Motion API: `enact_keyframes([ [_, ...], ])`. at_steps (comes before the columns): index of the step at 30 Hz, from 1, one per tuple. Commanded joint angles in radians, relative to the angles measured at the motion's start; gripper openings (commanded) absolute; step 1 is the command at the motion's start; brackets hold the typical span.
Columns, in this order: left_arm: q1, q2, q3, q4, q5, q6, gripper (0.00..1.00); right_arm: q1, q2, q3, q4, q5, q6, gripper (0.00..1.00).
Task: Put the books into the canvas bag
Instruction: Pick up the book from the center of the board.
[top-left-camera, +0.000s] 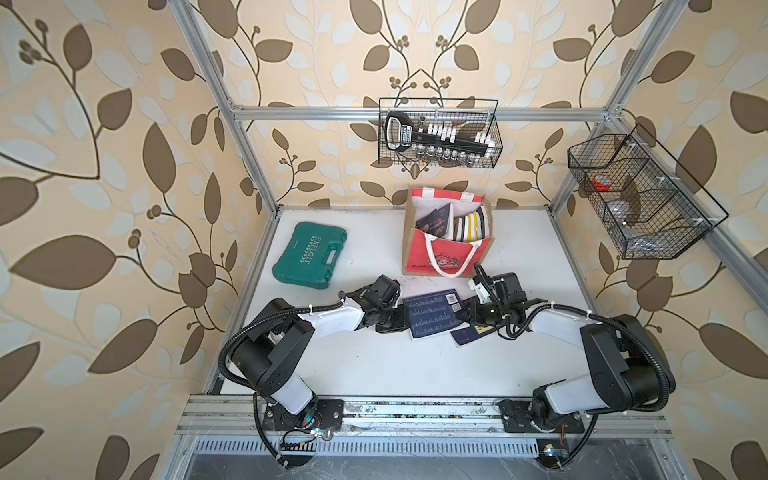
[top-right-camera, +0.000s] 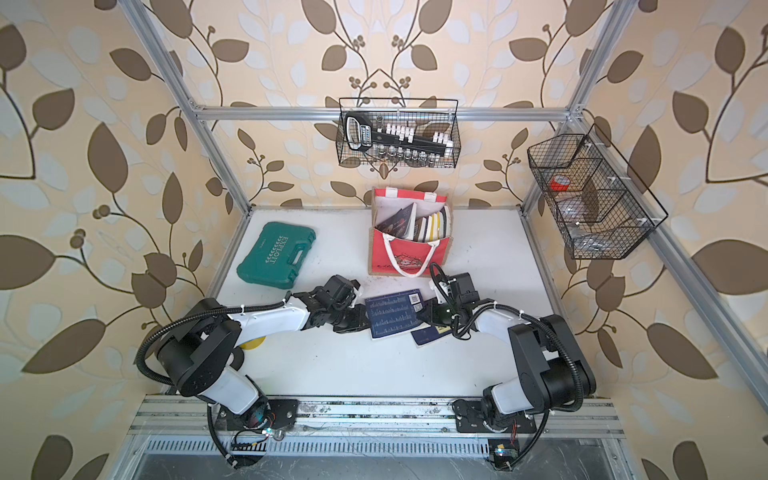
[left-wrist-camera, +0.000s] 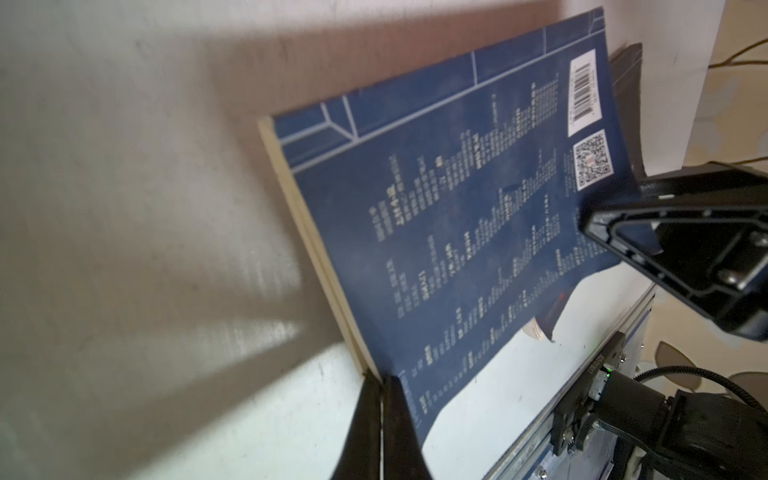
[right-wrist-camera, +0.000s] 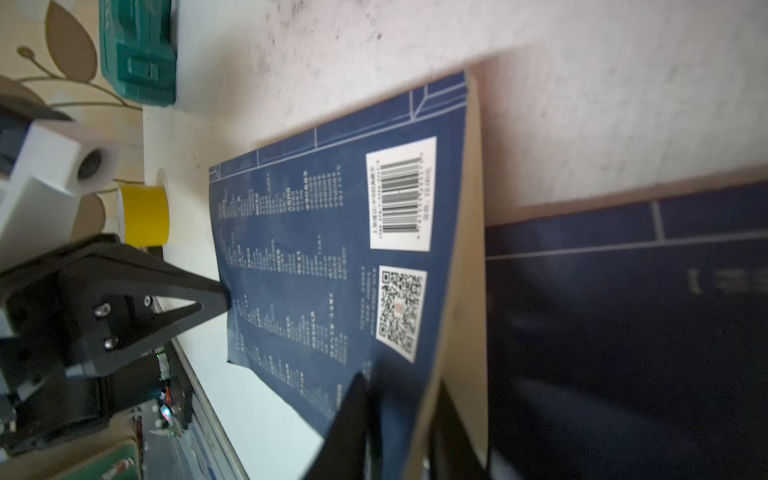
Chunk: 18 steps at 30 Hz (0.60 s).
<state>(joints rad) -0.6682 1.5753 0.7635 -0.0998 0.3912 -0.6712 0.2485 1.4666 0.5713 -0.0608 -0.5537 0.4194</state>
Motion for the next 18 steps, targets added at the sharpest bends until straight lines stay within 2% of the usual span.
enact_keyframes([
  [1,-0.002,-0.068,0.03,0.009,-0.005,0.046,0.0,0.014,-0.042,0.038,-0.036,0.019,-0.022,0.0],
  [4,0.02,-0.123,0.056,-0.076,-0.013,0.086,0.01,0.029,-0.12,0.049,-0.038,0.015,-0.05,0.0],
  [5,0.03,-0.143,0.071,-0.115,-0.021,0.099,0.1,0.035,-0.149,0.053,-0.037,0.012,-0.059,0.0],
  [6,0.039,-0.181,0.089,-0.158,-0.031,0.123,0.22,0.044,-0.177,0.059,-0.037,0.008,-0.072,0.0],
  [8,0.054,-0.233,0.123,-0.24,-0.043,0.165,0.54,0.067,-0.231,0.075,-0.045,0.004,-0.096,0.0],
  [9,0.061,-0.26,0.143,-0.281,-0.042,0.192,0.66,0.079,-0.258,0.084,-0.049,-0.001,-0.112,0.0],
  [10,0.065,-0.283,0.171,-0.32,-0.032,0.223,0.74,0.095,-0.281,0.091,-0.049,-0.009,-0.127,0.0],
  [12,0.067,-0.321,0.229,-0.4,-0.001,0.289,0.83,0.12,-0.318,0.106,-0.052,-0.034,-0.151,0.0],
  [18,0.068,-0.443,0.353,-0.582,0.055,0.442,0.93,0.195,-0.418,0.147,-0.035,-0.135,-0.203,0.0],
])
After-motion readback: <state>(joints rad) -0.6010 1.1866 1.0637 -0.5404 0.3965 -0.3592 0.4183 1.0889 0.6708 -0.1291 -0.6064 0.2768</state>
